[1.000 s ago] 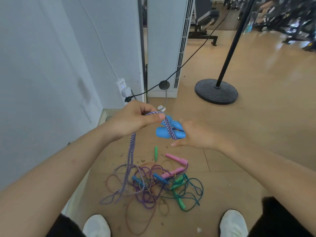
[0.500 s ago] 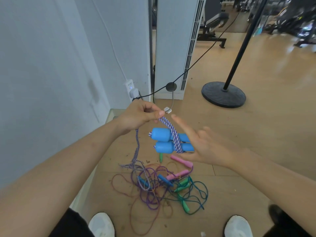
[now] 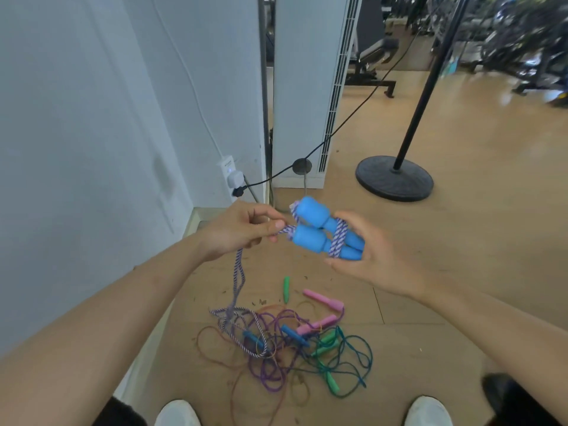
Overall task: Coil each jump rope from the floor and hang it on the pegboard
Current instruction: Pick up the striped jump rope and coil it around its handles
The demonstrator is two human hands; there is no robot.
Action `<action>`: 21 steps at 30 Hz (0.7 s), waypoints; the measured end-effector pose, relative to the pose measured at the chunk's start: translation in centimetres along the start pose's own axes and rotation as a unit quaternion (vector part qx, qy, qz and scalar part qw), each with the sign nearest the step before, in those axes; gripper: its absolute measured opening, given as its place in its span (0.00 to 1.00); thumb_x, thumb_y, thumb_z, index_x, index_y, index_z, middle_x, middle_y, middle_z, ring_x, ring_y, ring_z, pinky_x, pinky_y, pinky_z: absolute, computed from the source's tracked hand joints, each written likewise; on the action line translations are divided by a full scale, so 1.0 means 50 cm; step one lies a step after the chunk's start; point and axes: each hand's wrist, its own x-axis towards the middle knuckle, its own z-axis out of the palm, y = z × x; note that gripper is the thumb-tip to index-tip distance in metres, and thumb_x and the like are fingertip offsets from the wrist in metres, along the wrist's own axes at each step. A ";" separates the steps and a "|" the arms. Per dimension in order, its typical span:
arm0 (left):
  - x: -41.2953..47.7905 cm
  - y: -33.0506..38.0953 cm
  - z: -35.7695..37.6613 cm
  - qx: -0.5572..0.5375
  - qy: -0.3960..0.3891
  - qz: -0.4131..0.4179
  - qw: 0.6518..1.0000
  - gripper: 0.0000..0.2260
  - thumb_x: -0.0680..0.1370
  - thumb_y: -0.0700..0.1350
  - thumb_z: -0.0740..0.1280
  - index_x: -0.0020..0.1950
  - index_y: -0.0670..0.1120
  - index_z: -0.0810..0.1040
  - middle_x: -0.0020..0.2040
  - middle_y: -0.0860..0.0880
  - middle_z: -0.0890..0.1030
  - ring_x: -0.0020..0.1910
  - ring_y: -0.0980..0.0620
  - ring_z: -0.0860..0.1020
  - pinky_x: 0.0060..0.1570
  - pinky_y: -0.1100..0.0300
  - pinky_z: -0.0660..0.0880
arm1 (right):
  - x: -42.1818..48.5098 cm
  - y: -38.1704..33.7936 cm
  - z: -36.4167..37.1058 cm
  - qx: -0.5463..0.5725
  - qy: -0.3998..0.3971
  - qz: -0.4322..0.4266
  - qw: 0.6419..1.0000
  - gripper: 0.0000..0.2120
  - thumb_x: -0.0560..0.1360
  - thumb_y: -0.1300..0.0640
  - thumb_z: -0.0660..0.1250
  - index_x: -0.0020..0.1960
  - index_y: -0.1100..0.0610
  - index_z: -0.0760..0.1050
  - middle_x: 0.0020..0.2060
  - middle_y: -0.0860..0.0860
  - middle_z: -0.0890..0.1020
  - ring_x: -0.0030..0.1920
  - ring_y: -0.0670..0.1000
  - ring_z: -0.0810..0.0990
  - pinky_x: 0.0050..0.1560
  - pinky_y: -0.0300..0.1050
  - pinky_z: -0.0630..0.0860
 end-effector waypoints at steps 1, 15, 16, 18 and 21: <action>-0.001 -0.004 0.001 0.008 0.007 0.001 1.000 0.08 0.79 0.47 0.70 0.56 0.49 0.84 0.36 0.46 0.82 0.28 0.54 0.68 0.30 0.63 0.66 | 0.007 0.009 -0.003 0.038 0.034 0.037 0.998 0.28 0.65 0.44 0.76 0.63 0.38 0.70 0.52 0.42 0.81 0.52 0.50 0.82 0.55 0.56 0.80; -0.046 0.009 0.052 0.371 -0.050 0.207 0.904 0.07 0.78 0.53 0.68 0.44 0.52 0.79 0.33 0.54 0.75 0.33 0.55 0.71 0.35 0.54 0.72 | 0.043 0.085 -0.059 -0.098 0.076 0.144 0.982 0.19 0.69 0.51 0.73 0.57 0.47 0.71 0.45 0.43 0.78 0.44 0.47 0.78 0.44 0.41 0.73; -0.049 0.018 0.059 0.376 -0.054 0.221 0.898 0.09 0.78 0.54 0.67 0.43 0.51 0.79 0.33 0.53 0.74 0.32 0.54 0.71 0.34 0.54 0.72 | 0.039 0.086 -0.056 -0.145 0.051 0.123 0.981 0.18 0.70 0.52 0.73 0.56 0.46 0.70 0.43 0.41 0.76 0.43 0.46 0.76 0.42 0.38 0.70; -0.055 0.035 0.068 0.375 -0.054 0.234 0.895 0.10 0.77 0.55 0.67 0.40 0.50 0.76 0.32 0.51 0.74 0.32 0.53 0.71 0.33 0.54 0.71 | 0.032 0.089 -0.042 -0.203 0.020 0.084 0.975 0.21 0.72 0.56 0.75 0.61 0.48 0.72 0.47 0.44 0.78 0.46 0.49 0.76 0.46 0.41 0.73; -0.062 0.052 0.079 0.362 -0.047 0.248 0.897 0.09 0.76 0.55 0.69 0.42 0.51 0.77 0.34 0.52 0.74 0.33 0.53 0.71 0.33 0.55 0.71 | 0.027 0.076 -0.016 -0.204 0.000 0.043 0.978 0.28 0.70 0.57 0.77 0.67 0.54 0.73 0.53 0.52 0.81 0.50 0.55 0.79 0.51 0.49 0.75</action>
